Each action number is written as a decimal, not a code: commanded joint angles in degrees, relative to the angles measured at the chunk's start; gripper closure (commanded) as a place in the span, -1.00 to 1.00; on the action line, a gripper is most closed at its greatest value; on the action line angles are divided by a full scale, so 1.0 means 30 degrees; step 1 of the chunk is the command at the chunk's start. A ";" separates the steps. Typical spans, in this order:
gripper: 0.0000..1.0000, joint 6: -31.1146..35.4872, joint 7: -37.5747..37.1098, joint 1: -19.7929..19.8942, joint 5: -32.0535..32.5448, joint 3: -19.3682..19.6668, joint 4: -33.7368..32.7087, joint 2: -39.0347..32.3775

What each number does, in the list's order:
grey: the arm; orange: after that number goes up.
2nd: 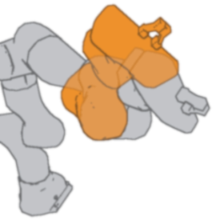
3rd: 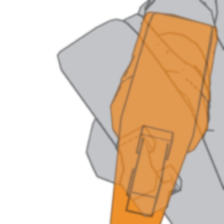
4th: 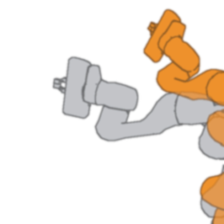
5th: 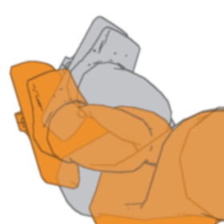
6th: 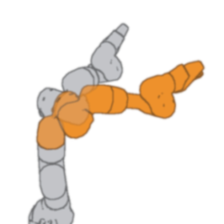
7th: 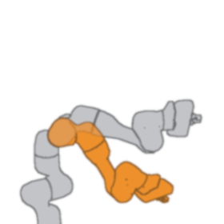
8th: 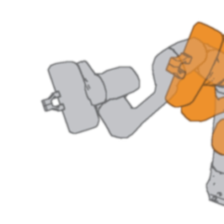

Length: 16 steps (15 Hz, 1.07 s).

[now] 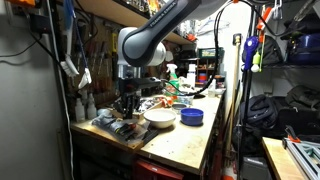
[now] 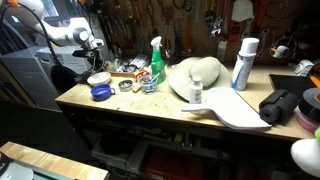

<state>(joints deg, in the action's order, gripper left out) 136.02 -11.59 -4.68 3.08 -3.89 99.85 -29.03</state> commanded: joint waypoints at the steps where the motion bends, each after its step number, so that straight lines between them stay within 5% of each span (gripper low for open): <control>1: 0.43 -0.0588 0.0361 -0.0186 -0.0512 0.0232 -0.0867 -0.0876; 8: 0.35 -0.0915 0.0293 -0.0036 -0.0802 0.0303 -0.1223 -0.1210; 9: 0.40 -0.0939 0.0329 -0.0009 -0.0876 0.0302 -0.1233 -0.1210; 10: 0.80 -0.1042 0.0453 0.0035 -0.0984 0.0254 -0.1248 -0.1244; 13: 1.00 -0.1313 0.0613 0.0096 -0.1106 0.0282 -0.1332 -0.1316; 16: 0.99 -0.1473 0.0627 0.0107 -0.1168 0.0336 -0.1453 -0.1362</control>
<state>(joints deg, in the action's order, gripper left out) 132.98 -10.98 -4.20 1.29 -3.07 96.67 -31.63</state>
